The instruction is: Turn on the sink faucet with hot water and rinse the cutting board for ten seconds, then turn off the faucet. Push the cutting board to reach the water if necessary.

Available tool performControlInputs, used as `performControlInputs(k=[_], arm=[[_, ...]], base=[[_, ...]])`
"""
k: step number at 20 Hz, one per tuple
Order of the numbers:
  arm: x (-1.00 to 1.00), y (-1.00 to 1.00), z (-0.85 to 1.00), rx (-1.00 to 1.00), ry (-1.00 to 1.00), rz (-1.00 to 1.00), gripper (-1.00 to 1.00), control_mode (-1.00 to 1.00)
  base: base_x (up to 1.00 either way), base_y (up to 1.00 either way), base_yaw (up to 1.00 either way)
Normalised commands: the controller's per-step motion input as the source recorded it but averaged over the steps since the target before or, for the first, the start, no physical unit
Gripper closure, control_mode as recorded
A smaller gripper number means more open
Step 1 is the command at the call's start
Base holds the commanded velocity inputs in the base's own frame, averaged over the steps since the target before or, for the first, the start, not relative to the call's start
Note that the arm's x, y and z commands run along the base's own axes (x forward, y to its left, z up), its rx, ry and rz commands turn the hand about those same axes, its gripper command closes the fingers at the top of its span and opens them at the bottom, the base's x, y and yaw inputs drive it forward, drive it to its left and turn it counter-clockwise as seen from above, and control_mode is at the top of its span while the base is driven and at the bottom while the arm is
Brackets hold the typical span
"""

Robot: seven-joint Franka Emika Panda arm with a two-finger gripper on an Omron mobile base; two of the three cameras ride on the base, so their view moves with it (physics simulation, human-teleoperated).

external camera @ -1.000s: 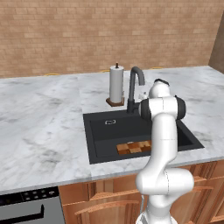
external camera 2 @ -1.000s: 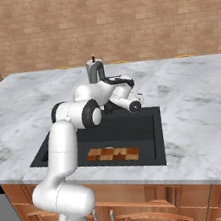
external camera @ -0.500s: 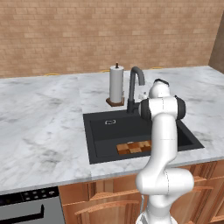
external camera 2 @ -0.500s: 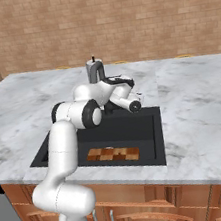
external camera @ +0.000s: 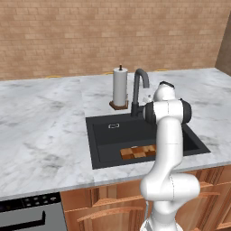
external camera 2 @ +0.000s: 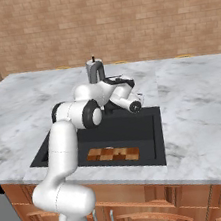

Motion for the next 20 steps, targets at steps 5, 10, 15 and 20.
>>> performControlInputs(k=[5,10,15,20], arm=[[0.0,-0.14,0.0,0.0,0.0,0.0,-1.0,-1.0],[0.0,-0.15,0.0,0.0,0.0,0.0,-1.0,-1.0],[0.0,-0.28,0.0,0.0,0.0,0.0,-1.0,-1.0],[0.0,-0.4,0.0,0.0,0.0,0.0,-1.0,-1.0]], base=[[0.0,0.0,0.0],[0.0,0.0,0.0],[0.0,0.0,0.0],[0.0,0.0,0.0]])
